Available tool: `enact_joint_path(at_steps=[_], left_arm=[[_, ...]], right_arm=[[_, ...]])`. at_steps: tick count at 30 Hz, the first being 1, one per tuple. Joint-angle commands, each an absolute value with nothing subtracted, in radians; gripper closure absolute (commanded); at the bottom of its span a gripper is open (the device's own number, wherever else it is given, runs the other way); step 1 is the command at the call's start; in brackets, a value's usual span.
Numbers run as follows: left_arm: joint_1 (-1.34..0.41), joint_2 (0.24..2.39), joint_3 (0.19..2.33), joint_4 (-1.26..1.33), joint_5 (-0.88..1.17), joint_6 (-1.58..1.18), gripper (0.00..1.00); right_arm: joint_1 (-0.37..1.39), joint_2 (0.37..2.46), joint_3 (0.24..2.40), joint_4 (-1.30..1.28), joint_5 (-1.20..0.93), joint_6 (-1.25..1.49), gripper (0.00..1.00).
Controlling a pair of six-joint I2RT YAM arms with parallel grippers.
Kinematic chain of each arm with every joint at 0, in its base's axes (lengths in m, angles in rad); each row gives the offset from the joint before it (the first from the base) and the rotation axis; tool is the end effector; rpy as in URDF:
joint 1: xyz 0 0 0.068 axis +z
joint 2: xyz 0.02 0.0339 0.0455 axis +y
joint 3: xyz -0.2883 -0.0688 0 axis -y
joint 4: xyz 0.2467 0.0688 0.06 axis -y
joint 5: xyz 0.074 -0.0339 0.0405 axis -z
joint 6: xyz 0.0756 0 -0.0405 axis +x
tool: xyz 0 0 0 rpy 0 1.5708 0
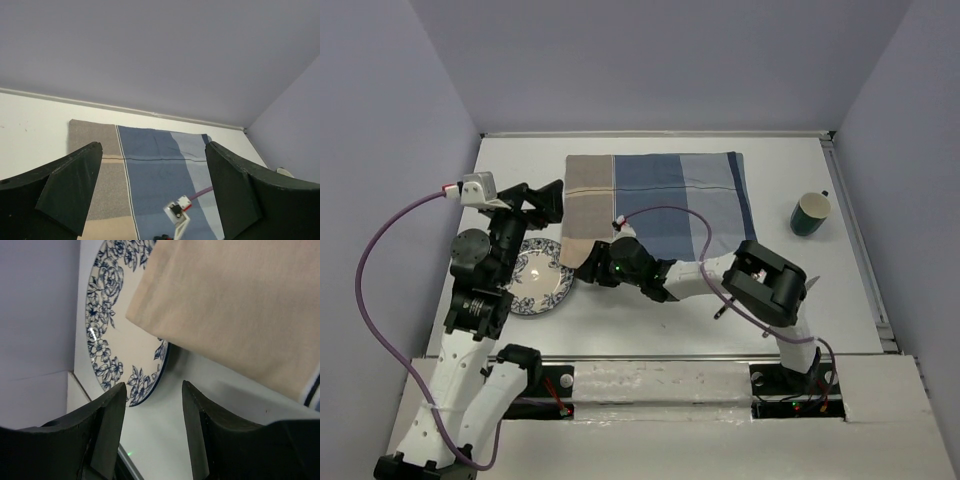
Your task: Set the dinner table for one person
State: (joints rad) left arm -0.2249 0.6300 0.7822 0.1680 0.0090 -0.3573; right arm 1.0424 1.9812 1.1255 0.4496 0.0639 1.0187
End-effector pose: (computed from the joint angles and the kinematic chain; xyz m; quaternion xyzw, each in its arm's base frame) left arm 0.1595 -0.0372 0.4271 -0.0351 0.5843 -0.2352 0.7759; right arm 0.2458 0.4116 0.1719 0.0077 0.8349 0.4577 0.3056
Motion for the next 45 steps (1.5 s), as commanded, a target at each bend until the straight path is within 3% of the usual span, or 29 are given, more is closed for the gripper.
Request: enact_joint_path(at_steps=[1, 8, 14, 17, 18, 22, 34, 41, 45], left_arm=[[-0.270, 0.606, 0.776, 0.193, -0.032, -0.302, 0.05], [-0.334, 0.592, 0.781, 0.186, -0.040, -0.284, 0.05], [-0.353, 0.580, 0.781, 0.184, -0.044, -0.285, 0.05], [-0.354, 0.560, 0.778, 0.186, -0.048, -0.284, 0.05], [-0.354, 0.555, 0.776, 0.186, -0.052, -0.282, 0.05], [-0.354, 0.545, 0.775, 0.181, -0.066, -0.278, 0.05], [-0.354, 0.465, 0.822, 0.173, -0.219, -0.249, 0.02], [-0.354, 0.446, 0.844, 0.156, -0.229, -0.252, 0.01], [-0.354, 0.457, 0.819, 0.169, -0.203, -0.262, 0.01]], right_arm=[[1.062, 2.060, 1.233, 0.512, 0.067, 1.089, 0.45], [1.091, 2.190, 1.341, 0.489, 0.038, 1.141, 0.47], [1.121, 2.273, 1.422, 0.456, 0.020, 1.176, 0.59], [1.131, 2.307, 1.428, 0.472, 0.009, 1.219, 0.74], [1.131, 2.319, 1.433, 0.472, -0.023, 1.221, 0.87], [1.152, 2.329, 1.480, 0.454, -0.060, 1.159, 1.00], [1.131, 2.166, 1.652, 0.229, 0.060, 0.805, 1.00], [1.013, 1.979, 1.568, 0.296, -0.063, 0.801, 1.00], [0.892, 1.846, 1.383, 0.388, -0.132, 0.876, 1.00]])
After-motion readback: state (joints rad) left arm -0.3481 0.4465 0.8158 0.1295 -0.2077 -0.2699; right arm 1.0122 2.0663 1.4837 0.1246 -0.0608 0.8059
